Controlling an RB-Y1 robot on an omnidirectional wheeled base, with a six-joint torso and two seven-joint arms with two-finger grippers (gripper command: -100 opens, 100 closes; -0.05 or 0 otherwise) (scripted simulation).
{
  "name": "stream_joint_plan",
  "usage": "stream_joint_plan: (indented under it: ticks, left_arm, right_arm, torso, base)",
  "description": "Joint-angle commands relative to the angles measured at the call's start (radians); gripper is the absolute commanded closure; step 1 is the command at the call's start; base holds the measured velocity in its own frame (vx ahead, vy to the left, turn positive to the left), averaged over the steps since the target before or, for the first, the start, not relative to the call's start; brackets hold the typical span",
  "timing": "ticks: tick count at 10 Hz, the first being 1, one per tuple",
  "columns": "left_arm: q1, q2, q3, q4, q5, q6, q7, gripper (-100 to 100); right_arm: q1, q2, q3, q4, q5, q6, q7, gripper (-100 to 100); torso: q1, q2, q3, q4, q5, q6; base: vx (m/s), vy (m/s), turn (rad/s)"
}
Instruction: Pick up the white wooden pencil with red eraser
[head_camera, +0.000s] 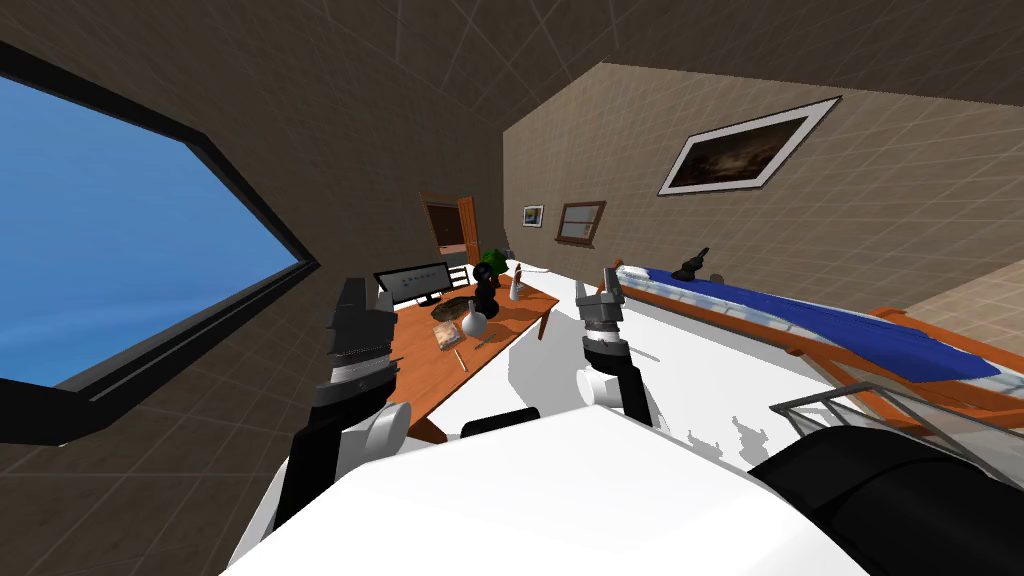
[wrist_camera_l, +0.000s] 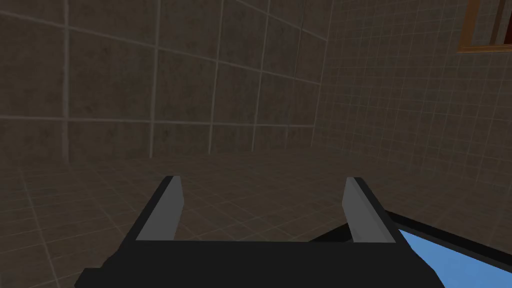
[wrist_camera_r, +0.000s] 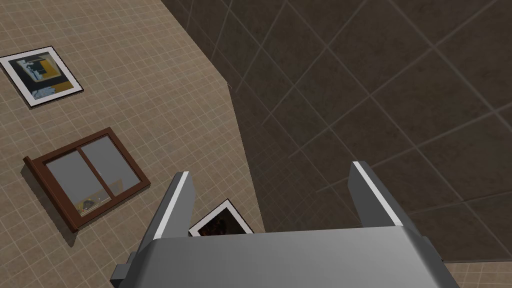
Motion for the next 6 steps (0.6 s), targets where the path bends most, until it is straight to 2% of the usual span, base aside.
stream_joint_plan:
  ticks: [1, 4, 6]
  left_arm:
    - [-0.009, 0.044, 0.001, 0.006, 0.003, 0.008, -0.007, -100]
    - [-0.045, 0.123, 0.007, 0.035, 0.015, 0.045, -0.033, -100]
    - [-0.083, 0.159, 0.014, 0.069, 0.027, 0.085, -0.060, -100]
  right_arm:
    - [0.000, 0.000, 0.000, 0.000, 0.000, 0.000, 0.000, 0]
    - [0.000, 0.000, 0.000, 0.000, 0.000, 0.000, 0.000, 0]
    - [0.000, 0.000, 0.000, 0.000, 0.000, 0.000, 0.000, 0]
  torso:
    - [0.000, 0.000, 0.000, 0.000, 0.000, 0.000]
    - [0.003, 0.003, 0.001, 0.001, 0.001, 0.000]
    - [0.004, 0.004, 0.002, 0.001, 0.001, 0.000]
  base:
    - [-0.014, 0.011, -0.016]
    - [-0.045, 0.040, -0.036]
    - [-0.063, 0.059, -0.074]
